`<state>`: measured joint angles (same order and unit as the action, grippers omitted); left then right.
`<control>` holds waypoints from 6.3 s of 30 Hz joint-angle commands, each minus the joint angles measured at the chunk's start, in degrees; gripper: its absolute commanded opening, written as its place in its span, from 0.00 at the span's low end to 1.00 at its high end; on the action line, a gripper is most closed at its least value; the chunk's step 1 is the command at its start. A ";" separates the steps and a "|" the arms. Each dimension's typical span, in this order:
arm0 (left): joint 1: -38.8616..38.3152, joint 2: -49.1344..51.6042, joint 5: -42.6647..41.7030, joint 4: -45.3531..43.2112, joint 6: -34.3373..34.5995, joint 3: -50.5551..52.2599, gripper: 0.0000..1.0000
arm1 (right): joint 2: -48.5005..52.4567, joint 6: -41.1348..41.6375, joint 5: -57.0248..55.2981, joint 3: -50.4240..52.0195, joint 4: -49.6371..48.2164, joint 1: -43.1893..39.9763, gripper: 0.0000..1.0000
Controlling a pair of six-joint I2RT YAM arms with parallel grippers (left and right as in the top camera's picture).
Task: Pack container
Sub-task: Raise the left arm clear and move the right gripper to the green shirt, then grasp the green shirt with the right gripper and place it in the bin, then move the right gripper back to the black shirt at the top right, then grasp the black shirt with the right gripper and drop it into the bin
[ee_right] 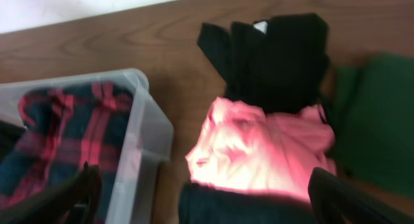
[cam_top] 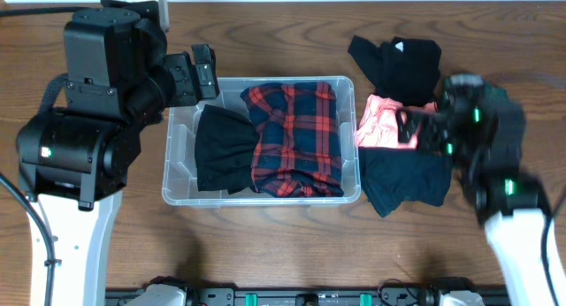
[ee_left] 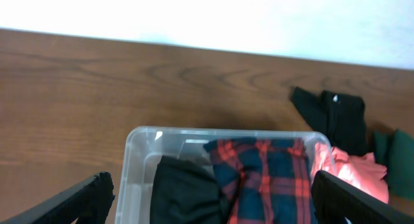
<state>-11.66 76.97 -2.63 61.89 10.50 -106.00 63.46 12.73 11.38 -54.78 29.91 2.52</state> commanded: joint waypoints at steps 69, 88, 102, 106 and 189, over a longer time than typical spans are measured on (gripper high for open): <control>22.69 -0.39 26.67 22.49 7.82 0.17 0.98 | 30.01 8.31 42.29 -16.81 -3.43 -37.31 0.01; 22.69 -0.39 26.67 22.49 7.82 0.17 0.98 | 19.82 27.54 32.68 -16.79 -40.83 18.62 0.01; 22.69 -0.39 26.67 22.49 7.82 0.17 0.98 | 38.77 29.99 23.76 -16.79 -56.26 37.31 0.01; 22.69 -0.39 26.69 22.49 7.82 0.17 0.98 | 42.36 25.64 17.84 -16.79 -50.29 36.30 0.01; 22.69 -0.39 26.67 22.49 7.82 0.17 0.98 | 51.36 29.31 39.30 -16.79 -40.92 -15.45 0.01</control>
<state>10.79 76.97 22.92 84.18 18.02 -105.84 122.83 43.55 41.34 -71.09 -9.13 -12.84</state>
